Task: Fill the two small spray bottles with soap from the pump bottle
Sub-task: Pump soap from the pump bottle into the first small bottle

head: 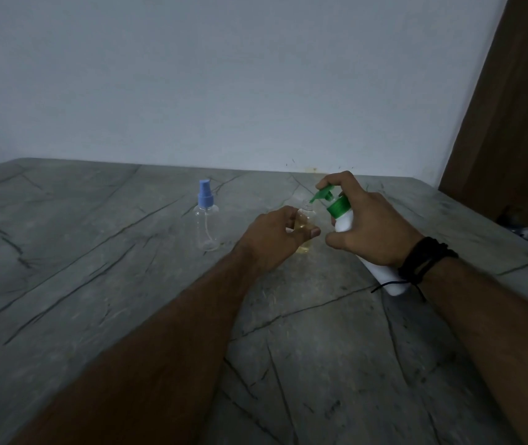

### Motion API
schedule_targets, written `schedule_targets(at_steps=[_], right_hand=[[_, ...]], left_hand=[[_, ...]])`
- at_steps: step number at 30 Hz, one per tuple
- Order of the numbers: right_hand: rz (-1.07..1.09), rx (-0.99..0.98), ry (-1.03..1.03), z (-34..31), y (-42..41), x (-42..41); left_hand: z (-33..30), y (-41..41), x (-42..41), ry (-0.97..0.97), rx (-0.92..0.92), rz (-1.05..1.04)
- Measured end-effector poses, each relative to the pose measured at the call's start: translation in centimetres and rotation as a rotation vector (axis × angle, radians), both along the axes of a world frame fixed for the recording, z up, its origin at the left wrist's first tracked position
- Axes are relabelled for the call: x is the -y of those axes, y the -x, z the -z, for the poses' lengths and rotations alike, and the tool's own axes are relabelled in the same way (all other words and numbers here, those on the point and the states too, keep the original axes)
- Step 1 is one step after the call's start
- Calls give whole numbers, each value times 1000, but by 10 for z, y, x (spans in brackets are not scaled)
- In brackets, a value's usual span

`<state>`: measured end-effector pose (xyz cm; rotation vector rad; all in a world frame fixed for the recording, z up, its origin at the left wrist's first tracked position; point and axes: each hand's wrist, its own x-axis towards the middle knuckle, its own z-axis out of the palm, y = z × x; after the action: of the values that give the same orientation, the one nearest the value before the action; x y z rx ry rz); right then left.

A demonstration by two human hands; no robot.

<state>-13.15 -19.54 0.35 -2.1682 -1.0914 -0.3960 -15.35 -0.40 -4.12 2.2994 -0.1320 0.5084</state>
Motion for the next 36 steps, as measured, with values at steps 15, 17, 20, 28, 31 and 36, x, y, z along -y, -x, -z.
schedule_targets(at_steps=[15, 17, 20, 28, 31, 36], right_hand=[[-9, 20, -6, -1, 0, 0], [-17, 13, -17, -1, -1, 0], [-10, 15, -15, 0, -2, 0], [-20, 13, -5, -1, -2, 0], [-6, 5, -6, -1, -2, 0], [0, 20, 1, -1, 1, 0]], left_hand=[[0, 1, 0, 6, 14, 10], [0, 1, 0, -4, 15, 11], [-1, 1, 0, -21, 11, 7], [0, 0, 0, -17, 21, 2], [1, -1, 0, -7, 24, 6], [1, 0, 0, 2, 31, 5]])
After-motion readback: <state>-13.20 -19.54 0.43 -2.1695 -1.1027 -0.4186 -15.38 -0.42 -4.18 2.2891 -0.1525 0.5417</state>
